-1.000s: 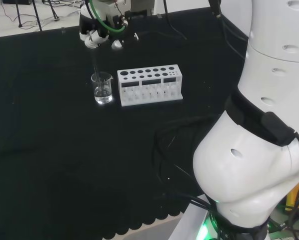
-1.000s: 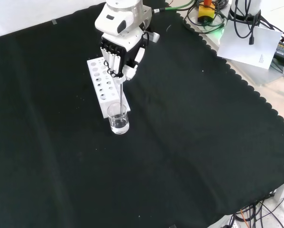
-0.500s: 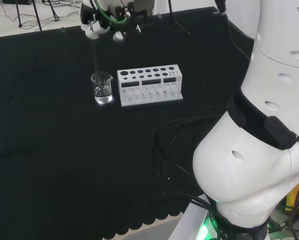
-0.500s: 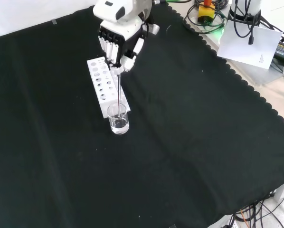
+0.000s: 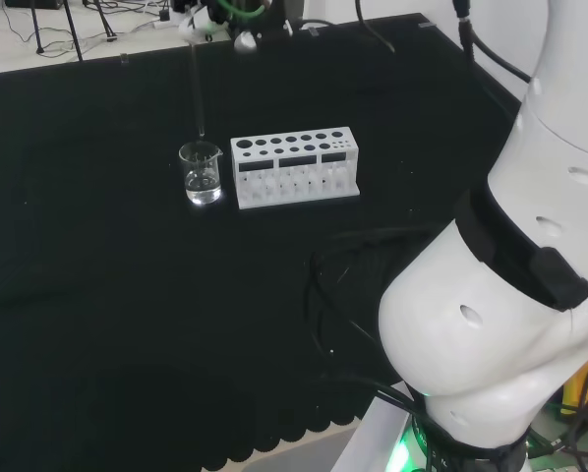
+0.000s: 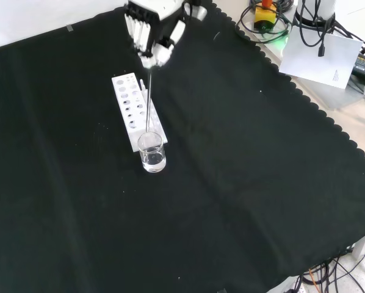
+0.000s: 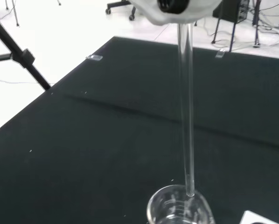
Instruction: Put the glass rod back on the white test tube rack.
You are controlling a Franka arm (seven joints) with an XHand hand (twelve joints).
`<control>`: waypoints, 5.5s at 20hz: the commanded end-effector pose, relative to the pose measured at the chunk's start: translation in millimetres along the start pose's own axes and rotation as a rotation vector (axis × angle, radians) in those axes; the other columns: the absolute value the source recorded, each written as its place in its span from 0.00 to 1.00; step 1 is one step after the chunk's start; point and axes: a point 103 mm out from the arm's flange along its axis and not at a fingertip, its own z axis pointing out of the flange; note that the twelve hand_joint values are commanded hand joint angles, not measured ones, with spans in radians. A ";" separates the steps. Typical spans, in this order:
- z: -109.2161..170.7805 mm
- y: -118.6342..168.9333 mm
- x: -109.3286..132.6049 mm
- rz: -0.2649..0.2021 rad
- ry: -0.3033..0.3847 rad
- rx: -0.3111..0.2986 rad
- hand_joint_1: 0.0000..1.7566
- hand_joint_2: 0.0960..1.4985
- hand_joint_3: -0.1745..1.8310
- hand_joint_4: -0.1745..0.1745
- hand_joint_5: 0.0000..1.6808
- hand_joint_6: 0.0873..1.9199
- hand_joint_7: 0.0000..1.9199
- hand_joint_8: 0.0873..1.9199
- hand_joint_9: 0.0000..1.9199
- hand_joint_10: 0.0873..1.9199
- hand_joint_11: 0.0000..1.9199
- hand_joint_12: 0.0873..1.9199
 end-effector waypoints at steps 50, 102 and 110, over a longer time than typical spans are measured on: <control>20.7 -57.6 -144.4 0.251 -0.015 0.044 0.75 0.68 0.06 0.00 0.70 0.18 0.65 0.42 0.80 0.44 0.85 0.23; 113.4 -47.4 -174.5 0.261 0.066 0.170 0.75 0.69 0.04 0.00 0.70 0.17 0.65 0.42 0.80 0.44 0.85 0.23; 118.1 -50.3 -177.6 0.268 0.081 0.175 0.75 0.69 0.04 0.00 0.70 0.17 0.65 0.41 0.80 0.44 0.85 0.23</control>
